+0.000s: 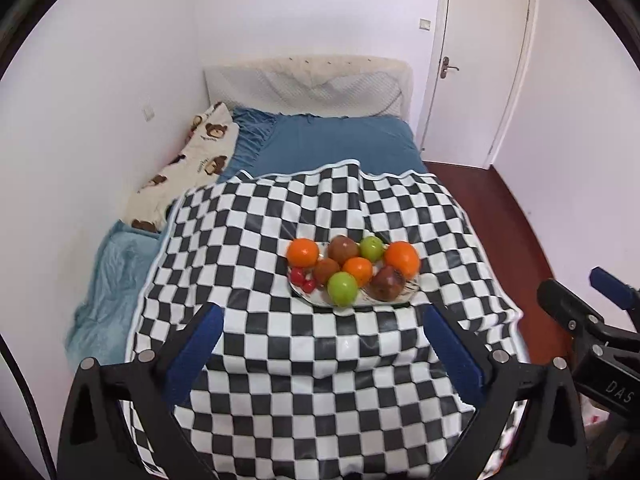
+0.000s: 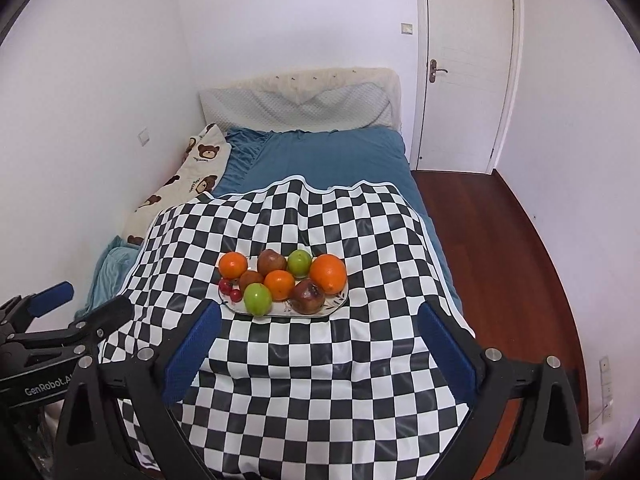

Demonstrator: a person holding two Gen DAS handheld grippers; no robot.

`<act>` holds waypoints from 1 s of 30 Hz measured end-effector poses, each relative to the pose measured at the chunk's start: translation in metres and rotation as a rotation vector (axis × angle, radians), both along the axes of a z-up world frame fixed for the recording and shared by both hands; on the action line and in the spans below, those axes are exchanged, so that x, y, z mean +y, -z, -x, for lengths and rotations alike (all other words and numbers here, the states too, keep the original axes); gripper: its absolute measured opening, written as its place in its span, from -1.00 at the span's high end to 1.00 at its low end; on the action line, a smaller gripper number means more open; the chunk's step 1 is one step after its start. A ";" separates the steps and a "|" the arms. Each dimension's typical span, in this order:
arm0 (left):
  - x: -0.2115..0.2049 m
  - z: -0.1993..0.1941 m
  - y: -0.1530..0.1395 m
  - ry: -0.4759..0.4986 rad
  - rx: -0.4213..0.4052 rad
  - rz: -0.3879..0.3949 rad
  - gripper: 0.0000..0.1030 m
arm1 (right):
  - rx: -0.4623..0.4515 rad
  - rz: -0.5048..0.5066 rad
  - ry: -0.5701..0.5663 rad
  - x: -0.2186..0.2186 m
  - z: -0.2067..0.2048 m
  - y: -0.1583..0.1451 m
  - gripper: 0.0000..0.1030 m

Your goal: Organize fruits

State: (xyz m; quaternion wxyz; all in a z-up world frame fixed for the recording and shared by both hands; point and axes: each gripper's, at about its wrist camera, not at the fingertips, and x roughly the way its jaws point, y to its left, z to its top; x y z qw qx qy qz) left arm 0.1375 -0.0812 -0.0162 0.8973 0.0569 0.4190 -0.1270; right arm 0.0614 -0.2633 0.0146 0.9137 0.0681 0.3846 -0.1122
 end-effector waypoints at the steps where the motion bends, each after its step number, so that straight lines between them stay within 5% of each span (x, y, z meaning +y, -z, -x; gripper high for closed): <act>1: -0.001 -0.003 0.002 -0.009 -0.007 -0.011 -0.99 | -0.002 0.008 0.001 0.000 -0.003 0.003 -0.95; 11: -0.005 -0.037 0.027 -0.044 -0.014 -0.025 -0.99 | -0.037 0.054 0.034 -0.012 -0.034 0.036 -0.96; 30: -0.021 -0.063 0.069 -0.034 0.052 -0.060 -0.99 | 0.046 0.046 0.054 -0.025 -0.066 0.084 -0.96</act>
